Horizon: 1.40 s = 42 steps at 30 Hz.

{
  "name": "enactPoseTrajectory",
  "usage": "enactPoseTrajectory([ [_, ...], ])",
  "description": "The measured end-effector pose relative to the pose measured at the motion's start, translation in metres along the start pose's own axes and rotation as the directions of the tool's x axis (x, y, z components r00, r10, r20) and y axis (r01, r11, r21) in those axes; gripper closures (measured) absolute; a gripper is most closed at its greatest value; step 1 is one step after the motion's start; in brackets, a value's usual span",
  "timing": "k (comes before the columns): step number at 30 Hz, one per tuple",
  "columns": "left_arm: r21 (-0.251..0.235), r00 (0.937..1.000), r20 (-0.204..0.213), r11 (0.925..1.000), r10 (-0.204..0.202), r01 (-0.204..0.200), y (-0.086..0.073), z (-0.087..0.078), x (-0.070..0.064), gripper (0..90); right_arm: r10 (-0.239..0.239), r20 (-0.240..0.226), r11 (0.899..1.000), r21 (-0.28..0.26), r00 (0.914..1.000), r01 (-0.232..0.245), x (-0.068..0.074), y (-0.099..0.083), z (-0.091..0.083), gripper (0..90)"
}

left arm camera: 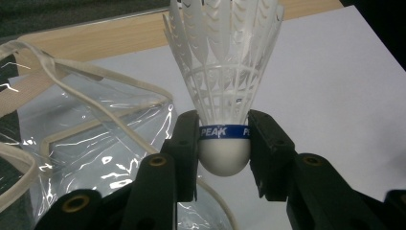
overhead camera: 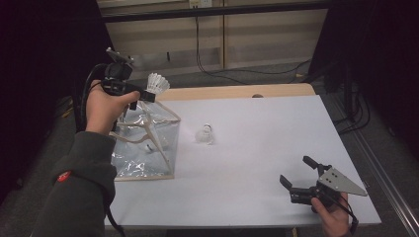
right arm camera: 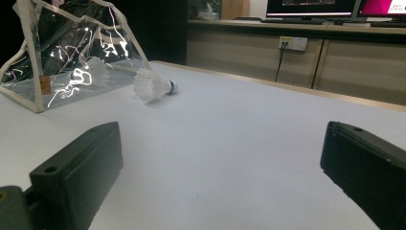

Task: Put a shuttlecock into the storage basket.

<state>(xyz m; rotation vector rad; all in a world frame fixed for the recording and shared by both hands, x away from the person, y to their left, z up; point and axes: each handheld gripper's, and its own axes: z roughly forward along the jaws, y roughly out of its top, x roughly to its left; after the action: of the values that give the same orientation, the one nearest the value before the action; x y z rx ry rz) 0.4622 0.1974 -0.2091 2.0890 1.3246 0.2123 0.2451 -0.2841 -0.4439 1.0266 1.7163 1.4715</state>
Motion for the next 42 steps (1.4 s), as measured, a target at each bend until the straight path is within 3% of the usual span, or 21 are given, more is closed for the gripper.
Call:
enactPoseTrajectory([
  [42, -0.023, 0.9951, -0.067, 0.9972, -0.073, 0.072, -0.010, -0.010, 0.026, 65.6, -0.001, -0.001, 1.000, 0.000, 1.0000, 0.001, 0.000, 0.000, 0.000, 0.8],
])
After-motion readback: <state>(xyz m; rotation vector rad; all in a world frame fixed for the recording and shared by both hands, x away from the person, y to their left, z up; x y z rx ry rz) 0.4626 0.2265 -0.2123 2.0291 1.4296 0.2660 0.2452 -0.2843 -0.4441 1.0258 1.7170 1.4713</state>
